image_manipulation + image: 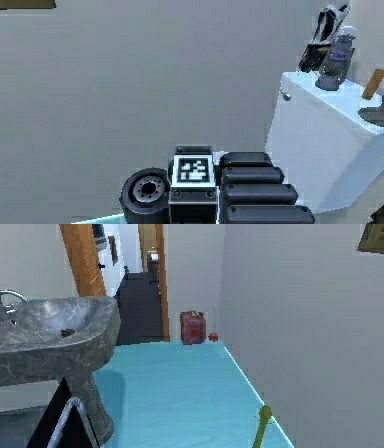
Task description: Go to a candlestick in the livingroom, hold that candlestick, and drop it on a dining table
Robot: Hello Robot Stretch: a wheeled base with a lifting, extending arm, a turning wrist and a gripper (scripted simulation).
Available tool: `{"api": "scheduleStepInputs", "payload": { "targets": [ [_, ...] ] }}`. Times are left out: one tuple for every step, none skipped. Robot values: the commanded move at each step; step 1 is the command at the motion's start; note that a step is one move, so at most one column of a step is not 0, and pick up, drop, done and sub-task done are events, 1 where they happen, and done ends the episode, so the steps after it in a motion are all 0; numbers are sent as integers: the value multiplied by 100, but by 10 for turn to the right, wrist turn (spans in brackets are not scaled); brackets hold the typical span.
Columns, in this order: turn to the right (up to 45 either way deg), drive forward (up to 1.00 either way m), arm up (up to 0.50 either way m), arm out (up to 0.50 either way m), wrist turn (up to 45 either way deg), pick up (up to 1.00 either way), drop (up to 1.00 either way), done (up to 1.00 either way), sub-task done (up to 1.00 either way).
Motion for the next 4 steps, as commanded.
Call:
{"api": "scheduleStepInputs", "payload": {
  "targets": [
    [0, 75, 0, 0, 0, 0, 0, 0, 0],
    [-120, 0, 0, 0, 0, 0, 0, 0, 0],
    [0, 90, 0, 0, 0, 0, 0, 0, 0],
    [-150, 0, 0, 0, 0, 0, 0, 0, 0]
  ]
}}
